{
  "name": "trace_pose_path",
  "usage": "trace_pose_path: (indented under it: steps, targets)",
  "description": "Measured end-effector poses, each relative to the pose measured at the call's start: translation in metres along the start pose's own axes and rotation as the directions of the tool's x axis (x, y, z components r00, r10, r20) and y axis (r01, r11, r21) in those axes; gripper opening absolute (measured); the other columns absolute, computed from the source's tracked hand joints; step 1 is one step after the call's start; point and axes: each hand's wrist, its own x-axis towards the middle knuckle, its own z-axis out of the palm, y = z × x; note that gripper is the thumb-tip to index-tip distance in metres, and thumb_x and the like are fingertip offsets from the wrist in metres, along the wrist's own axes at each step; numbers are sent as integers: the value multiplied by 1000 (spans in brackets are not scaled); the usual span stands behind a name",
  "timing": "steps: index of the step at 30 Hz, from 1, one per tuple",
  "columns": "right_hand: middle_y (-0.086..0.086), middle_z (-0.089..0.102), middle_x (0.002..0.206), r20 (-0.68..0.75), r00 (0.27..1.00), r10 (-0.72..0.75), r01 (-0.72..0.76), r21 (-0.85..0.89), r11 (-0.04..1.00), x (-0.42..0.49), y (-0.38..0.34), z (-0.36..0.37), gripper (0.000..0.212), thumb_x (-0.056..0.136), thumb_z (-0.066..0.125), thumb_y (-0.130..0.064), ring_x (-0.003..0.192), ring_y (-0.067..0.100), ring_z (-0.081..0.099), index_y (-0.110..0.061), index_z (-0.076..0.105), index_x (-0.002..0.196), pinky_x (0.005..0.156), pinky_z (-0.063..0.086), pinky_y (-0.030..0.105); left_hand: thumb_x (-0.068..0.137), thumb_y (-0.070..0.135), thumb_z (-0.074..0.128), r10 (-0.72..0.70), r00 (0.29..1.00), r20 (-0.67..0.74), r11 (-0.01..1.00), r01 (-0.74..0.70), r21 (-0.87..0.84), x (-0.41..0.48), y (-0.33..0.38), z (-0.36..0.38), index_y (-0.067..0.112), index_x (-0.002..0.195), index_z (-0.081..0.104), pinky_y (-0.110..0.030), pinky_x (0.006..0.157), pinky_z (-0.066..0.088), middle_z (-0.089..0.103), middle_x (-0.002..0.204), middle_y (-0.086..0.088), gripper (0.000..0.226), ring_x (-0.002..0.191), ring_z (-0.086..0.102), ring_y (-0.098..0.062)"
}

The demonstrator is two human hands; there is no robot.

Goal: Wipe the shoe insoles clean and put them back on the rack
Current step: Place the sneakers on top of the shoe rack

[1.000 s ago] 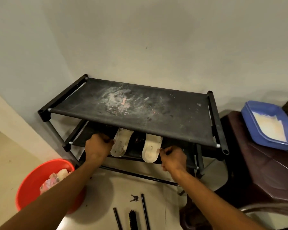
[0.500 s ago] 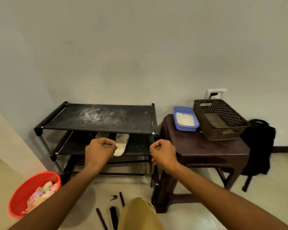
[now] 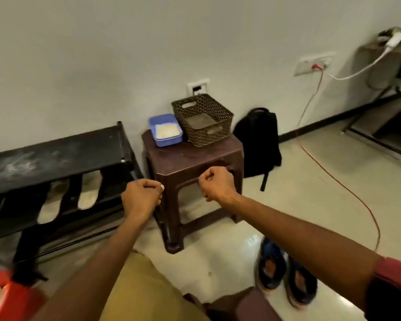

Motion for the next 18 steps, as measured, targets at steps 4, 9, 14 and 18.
trace_pose_path:
  steps: [4, 9, 14, 18]
  targets:
    - [5, 71, 72, -85, 983, 164, -163, 19, 987, 26, 94, -39, 10, 82, 64, -18, 58, 22, 71, -16, 66, 73, 47, 60, 38, 78, 23, 70, -61, 978, 197, 990, 34, 137, -3, -28, 119, 28, 73, 81, -35, 81, 63, 77, 69, 5, 13, 73, 74, -18]
    - [4, 69, 61, -140, 902, 409, -410, 22, 912, 36, 235, -83, 12, 83, 60, -16, 47, 20, 66, -13, 64, 71, 39, 52, 25, 67, 29, 62, -174, 872, 459, 952, 29, 306, -24, -104, 272, 35, 72, 77, -44, 72, 64, 77, 72, 4, 17, 74, 75, -27]
    - [-6, 57, 57, -241, 811, 533, -575, -162, 802, 2, 390, -123, 29, 92, 59, -26, 51, 13, 55, -21, 53, 64, 50, 49, 35, 81, 16, 71, -239, 779, 580, 877, -83, 473, -70, -144, 355, 26, 71, 76, -32, 79, 62, 77, 80, 11, 15, 82, 74, -16]
    - [4, 69, 90, -205, 659, 724, -751, -238, 616, -31, 474, -124, 36, 96, 45, -51, 75, 27, 68, -21, 64, 102, 68, 59, 35, 85, 15, 64, -251, 673, 695, 775, -290, 561, -92, -193, 405, 32, 72, 68, -24, 80, 57, 74, 85, 14, 22, 87, 72, -9]
